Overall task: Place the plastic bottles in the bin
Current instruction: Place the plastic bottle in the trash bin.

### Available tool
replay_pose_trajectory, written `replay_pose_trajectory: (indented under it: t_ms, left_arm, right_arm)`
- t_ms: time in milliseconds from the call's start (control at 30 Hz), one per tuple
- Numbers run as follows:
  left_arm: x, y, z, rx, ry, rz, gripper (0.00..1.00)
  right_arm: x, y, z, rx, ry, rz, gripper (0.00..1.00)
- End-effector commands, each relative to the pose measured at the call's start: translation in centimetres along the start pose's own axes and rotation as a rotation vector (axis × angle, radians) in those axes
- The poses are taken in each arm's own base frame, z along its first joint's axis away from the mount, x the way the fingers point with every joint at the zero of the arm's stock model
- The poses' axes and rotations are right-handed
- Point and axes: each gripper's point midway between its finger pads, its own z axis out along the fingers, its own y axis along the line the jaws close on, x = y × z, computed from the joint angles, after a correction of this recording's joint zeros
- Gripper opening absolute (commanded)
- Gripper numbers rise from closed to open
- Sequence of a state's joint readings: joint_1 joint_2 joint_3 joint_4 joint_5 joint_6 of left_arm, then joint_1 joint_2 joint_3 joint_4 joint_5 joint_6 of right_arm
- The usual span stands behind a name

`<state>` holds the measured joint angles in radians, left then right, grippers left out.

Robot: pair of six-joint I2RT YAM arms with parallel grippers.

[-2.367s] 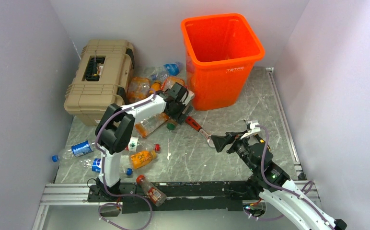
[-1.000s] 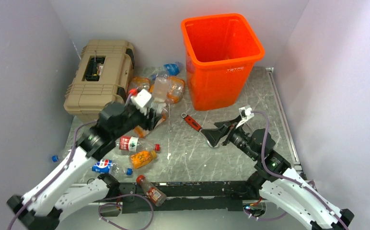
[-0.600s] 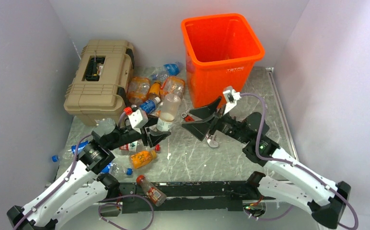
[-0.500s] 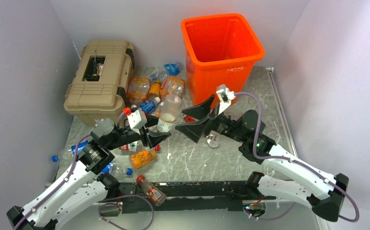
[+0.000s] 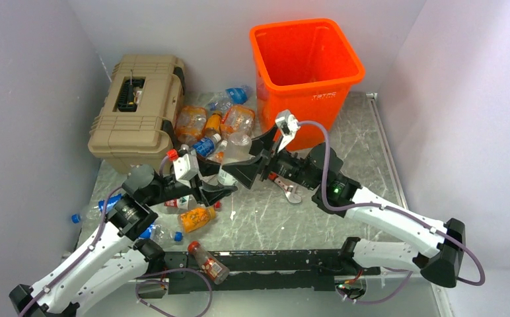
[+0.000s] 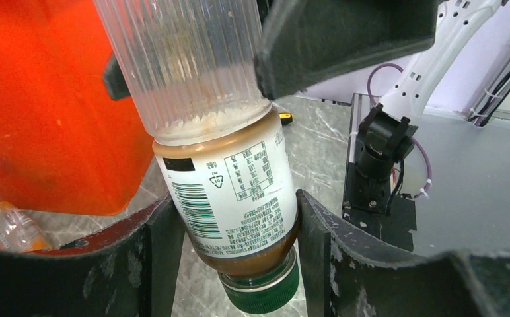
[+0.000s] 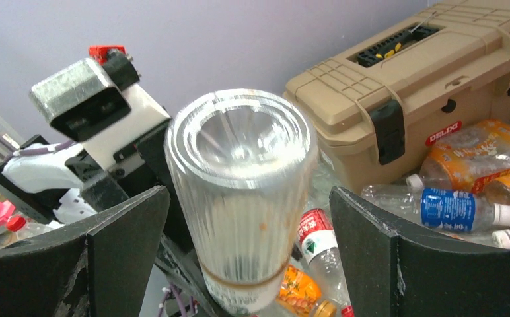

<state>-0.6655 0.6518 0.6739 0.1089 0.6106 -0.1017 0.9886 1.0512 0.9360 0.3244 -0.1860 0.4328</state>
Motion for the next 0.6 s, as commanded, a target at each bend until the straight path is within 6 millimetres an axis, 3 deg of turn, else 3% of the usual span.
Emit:
replay_pose_trajectory:
  t_ms: [0, 367, 567]
  left_arm:
    - [-0.7, -0.8, 0.3, 0.05, -0.026, 0.005, 0.25]
    - [0.0, -0.3, 0.0, 0.015, 0.01, 0.03, 0.24]
    - [0.0, -0.4, 0.1, 0.023, 0.023, 0.034, 0.26]
  right_arm:
    - [-4.4, 1.3, 1.1, -0.017, -0.116, -0.047, 0.95]
    - [-4.3, 0.9, 2.4, -0.01, -0.119, -0.007, 0.84]
    - [-4.4, 0.8, 2.2, 0.006, -0.111, -0.002, 0.6]
